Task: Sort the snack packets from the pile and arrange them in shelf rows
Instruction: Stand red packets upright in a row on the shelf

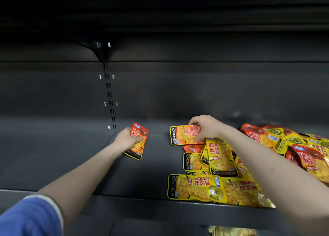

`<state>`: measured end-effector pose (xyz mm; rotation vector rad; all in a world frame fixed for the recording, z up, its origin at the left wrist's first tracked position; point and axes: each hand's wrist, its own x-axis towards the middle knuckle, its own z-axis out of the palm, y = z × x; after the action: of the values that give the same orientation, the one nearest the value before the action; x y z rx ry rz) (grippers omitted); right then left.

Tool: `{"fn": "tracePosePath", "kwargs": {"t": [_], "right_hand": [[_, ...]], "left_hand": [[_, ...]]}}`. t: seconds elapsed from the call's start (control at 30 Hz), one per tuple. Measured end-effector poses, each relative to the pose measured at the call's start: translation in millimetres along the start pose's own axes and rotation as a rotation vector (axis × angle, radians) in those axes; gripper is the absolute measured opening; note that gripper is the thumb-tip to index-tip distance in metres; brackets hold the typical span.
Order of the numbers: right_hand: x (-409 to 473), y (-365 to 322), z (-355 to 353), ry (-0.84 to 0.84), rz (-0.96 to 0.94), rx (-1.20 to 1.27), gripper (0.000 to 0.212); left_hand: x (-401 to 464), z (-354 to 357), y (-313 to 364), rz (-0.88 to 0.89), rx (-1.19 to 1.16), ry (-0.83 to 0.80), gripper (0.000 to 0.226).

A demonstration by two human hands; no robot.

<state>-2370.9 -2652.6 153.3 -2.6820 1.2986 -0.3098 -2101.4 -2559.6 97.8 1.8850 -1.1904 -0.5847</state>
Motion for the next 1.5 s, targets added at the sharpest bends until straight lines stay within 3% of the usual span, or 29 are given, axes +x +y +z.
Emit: {"fn": "tracePosePath", "kwargs": {"t": [0.13, 0.37, 0.63, 0.9, 1.23, 1.33, 1.5], "right_hand": [[-5.2, 0.5, 4.5, 0.102, 0.018, 0.128, 0.032], [-7.3, -6.1, 14.8, 0.185, 0.115, 0.435, 0.022], [5.3, -53.3, 34.4, 0.138, 0.207, 0.728, 0.019], [42.7, -183.6, 77.1, 0.025, 0.24, 0.939, 0.018], [122.6, -393.2, 138.2, -0.015, 0.276, 0.972, 0.017], [146.6, -439.3, 149.2, -0.04, 0.265, 0.982, 0.016], [195.5, -501.3, 168.3, -0.081, 0.213, 0.973, 0.017]], "left_hand": [[-7.5, 0.1, 2.2, -0.001, 0.006, 0.031, 0.024], [-19.1, -10.3, 2.6, 0.003, -0.04, 0.082, 0.024], [-35.4, -53.9, -16.2, 0.008, -0.101, 0.158, 0.02], [-31.5, -155.0, -75.2, 0.028, -0.141, 0.2, 0.018], [-12.0, -348.2, -214.4, -0.028, -0.146, 0.21, 0.015], [-4.1, -386.3, -246.8, -0.066, -0.163, 0.224, 0.024], [20.8, -432.4, -293.0, -0.112, -0.164, 0.257, 0.022]]}}
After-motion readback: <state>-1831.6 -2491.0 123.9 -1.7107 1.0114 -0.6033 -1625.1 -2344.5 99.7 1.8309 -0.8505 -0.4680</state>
